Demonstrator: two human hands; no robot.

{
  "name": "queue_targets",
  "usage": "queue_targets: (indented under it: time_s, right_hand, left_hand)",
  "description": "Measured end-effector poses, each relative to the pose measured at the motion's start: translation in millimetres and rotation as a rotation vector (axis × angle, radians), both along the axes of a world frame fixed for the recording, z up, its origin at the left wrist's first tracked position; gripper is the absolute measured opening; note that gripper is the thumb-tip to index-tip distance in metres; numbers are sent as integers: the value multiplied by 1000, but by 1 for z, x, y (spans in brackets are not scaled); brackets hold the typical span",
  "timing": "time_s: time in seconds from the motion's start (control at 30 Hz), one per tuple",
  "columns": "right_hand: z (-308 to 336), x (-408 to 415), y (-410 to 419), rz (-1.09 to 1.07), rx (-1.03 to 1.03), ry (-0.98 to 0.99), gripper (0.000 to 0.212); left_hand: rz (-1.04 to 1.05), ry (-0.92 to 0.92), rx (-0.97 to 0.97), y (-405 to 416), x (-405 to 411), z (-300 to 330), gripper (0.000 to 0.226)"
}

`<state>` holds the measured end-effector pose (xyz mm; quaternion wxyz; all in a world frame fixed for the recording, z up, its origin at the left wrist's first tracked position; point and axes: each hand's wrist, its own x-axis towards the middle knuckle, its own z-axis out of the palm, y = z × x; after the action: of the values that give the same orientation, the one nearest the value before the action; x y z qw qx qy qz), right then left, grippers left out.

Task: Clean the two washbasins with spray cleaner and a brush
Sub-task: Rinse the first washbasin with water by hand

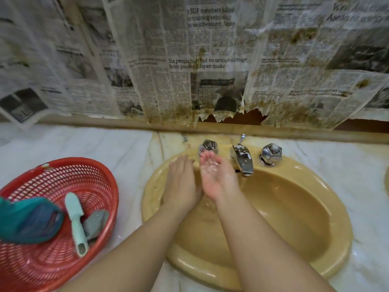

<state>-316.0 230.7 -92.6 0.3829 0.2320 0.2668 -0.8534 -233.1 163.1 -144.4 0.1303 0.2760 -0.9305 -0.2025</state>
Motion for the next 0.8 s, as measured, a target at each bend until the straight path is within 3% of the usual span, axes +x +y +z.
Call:
queue_targets:
  time_s: [0.13,0.23,0.3,0.4,0.57,0.8]
  right_hand:
    - [12,8,-39,303,302,449,16]
    - [-3,7,-28,512,581,696,22]
    - [-18,3,-5,538,688,735,23]
    - [-43,1,31,501,770,639,27]
    - [-78,-12,72,399,800,285,28]
    - [-96,-29,96,263,620,-63,29]
  left_hand:
    - [-198,-399,-280,-27,-37,-5,82]
    - [-245,-428,-245,-48,-29,-19,79]
    - [-202,-375,-206,-53,-13,-26,83]
    - [-71,-327,-169,-45,16,-28,89]
    - [208,-332,-129,-8,56,-32,91]
    - [366,-276,85,79,82,-15,100]
